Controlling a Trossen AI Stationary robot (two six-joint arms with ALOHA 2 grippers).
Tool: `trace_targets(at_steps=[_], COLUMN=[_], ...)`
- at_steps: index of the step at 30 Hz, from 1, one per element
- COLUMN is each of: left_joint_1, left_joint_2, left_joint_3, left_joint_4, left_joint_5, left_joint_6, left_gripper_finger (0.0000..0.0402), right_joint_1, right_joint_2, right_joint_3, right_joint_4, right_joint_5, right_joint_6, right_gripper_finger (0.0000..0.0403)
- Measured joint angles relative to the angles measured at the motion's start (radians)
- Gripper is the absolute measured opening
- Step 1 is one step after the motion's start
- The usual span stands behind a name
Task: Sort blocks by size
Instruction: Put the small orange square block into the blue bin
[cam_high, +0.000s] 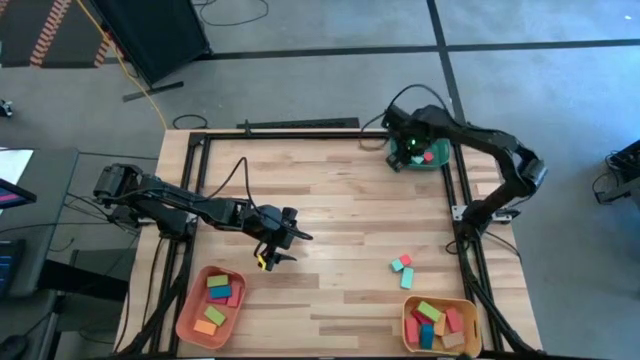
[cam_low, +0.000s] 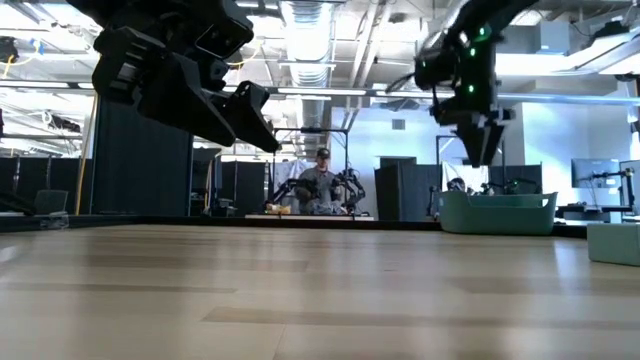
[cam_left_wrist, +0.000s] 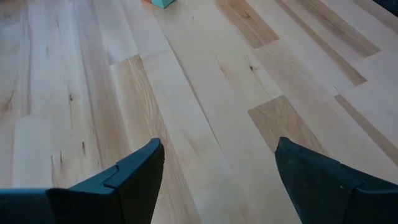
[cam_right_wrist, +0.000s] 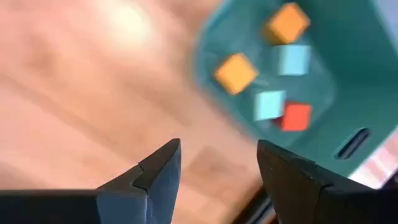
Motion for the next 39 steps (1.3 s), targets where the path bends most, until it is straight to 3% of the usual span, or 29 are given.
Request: trace_targets(at_steps=[12, 21, 29, 34, 39], left_joint_1=[0.0, 0.0, 0.0, 0.0, 0.0], left_joint_2=[0.0, 0.0, 0.0, 0.005, 0.09], left_joint_3=[0.0, 0.0, 0.0, 0.0, 0.001], left_joint_4=[0.004, 0.066, 0.141, 0.156, 0.24], left_joint_5=[0.021, 0.023, 0.059, 0.062, 0.078], left_joint_6=[-0.013, -0.021, -0.044, -0.06, -0.074], left_gripper_finger=[0.0292, 0.0292, 0.0292, 0.0292, 0.0292], right_joint_1=[0.557, 0.934, 1.086, 1.141, 1.164], right_joint_2=[-0.118, -0.065, 0.016, 0.023, 0.023], right_joint_3=[0.0, -0.013, -0.161, -0.237, -0.29], right_joint_4=[-0.132, -0.147, -0.143, -0.045, -0.007], right_joint_5=[-0.002, -0.003, -0.1, -0.162, -0.183], right_joint_6=[0.362, 0.62, 0.771, 0.786, 0.811], right_gripper_finger=[0.0239, 0.0239, 0.0235, 0.0225, 0.0213])
